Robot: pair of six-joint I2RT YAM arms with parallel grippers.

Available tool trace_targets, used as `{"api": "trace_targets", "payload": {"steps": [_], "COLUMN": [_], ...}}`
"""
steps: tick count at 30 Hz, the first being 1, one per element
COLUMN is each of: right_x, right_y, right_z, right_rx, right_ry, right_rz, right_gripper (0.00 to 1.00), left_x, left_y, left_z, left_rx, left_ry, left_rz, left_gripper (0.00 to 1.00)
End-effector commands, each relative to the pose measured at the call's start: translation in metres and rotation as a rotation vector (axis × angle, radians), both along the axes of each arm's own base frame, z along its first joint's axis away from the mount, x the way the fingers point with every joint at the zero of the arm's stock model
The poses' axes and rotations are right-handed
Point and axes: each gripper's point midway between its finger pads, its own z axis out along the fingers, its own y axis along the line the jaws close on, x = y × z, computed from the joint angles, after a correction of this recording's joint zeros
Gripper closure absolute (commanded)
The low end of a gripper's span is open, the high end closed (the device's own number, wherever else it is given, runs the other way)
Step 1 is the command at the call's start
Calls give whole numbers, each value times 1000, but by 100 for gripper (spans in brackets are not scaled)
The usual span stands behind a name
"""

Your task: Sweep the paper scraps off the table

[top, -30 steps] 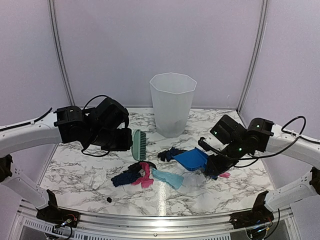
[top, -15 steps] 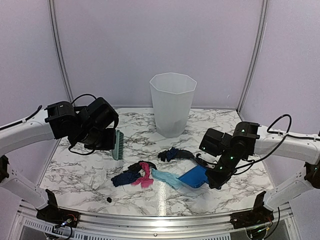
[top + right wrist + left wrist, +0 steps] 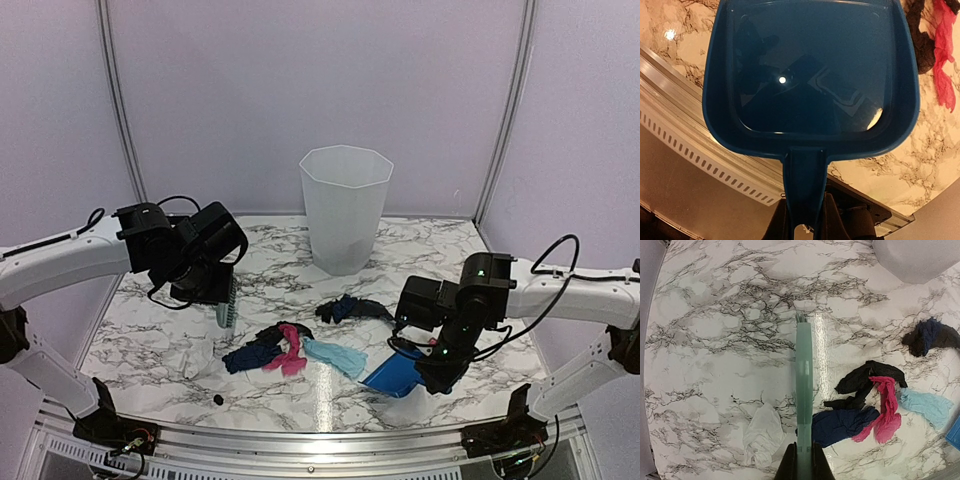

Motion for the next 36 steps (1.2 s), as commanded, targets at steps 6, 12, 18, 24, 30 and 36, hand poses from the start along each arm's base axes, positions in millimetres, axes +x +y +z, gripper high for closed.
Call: {"api": "trace_targets", "payload": {"steps": [6, 12, 18, 24, 30, 36], "right_x": [7, 25, 39, 51, 58, 69], "right_y": [20, 45, 60, 85, 110, 125], "right_z": [-13, -12, -24, -25, -26, -32], "right_rx": [33, 84, 86, 135, 190, 182], "right_ry": [-17, -80, -124, -155, -167, -179], "right_rz": [92, 120, 202, 279, 331, 347], "right_gripper": [100, 100, 100, 100, 100, 100], "left_x": [1, -6, -13, -16, -19, -29], "left_y": [-15, -22, -34, -49, -63, -75], "left_z": [-14, -29, -48, -60, -61, -64], "left_rx": [37, 34, 54, 71, 76, 71], "left_ry": [78, 145, 206, 241, 248, 270], "left_rz": [-57, -77, -123, -157, -207, -255], "left_gripper": [100, 100, 100, 100, 100, 100]}}
